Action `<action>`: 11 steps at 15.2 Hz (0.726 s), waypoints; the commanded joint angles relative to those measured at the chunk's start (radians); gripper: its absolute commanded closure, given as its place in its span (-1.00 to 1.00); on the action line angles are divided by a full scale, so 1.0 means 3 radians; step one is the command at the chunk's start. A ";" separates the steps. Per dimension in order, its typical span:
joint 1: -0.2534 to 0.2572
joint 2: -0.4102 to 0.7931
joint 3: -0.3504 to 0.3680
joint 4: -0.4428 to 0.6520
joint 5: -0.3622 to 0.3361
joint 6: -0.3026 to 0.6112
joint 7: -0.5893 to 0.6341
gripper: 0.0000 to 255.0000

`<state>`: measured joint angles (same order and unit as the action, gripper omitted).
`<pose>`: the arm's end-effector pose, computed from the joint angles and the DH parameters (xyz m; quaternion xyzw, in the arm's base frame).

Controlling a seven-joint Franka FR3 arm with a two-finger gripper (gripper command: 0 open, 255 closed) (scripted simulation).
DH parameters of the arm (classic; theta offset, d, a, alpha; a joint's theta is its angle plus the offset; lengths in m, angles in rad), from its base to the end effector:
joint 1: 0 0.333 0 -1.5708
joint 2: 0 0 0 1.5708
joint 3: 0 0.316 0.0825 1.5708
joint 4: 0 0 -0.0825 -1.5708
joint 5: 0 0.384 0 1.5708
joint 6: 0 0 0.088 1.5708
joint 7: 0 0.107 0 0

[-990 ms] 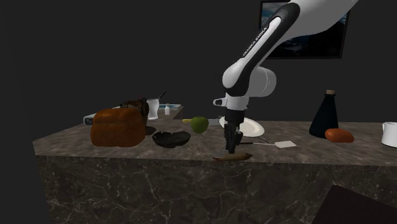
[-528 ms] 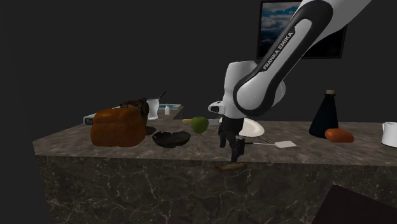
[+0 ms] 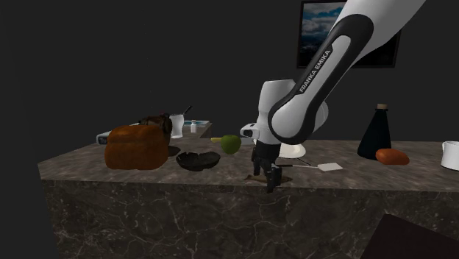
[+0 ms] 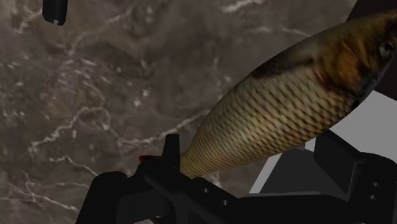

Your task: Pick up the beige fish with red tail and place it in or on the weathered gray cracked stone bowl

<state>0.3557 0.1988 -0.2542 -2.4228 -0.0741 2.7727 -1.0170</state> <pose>0.5065 0.0529 0.2448 0.8238 0.5601 0.0518 0.0708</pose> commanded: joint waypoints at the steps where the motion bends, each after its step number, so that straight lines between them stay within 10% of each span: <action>1: -0.0001 0.0008 0.0002 -0.0003 0.0002 0.0000 -0.0003 -1.00; 4: -0.0001 0.0008 0.0002 -0.0003 0.0002 0.0000 -0.0003 -1.00; 5: 0.0000 0.0006 0.0001 -0.0003 0.0001 -0.0001 -0.0001 1.00; 11: -0.0008 0.0009 0.0003 0.0038 0.0010 -0.0040 -0.0018 1.00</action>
<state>0.3558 0.1923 -0.2516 -2.4111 -0.0715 2.7618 -1.0205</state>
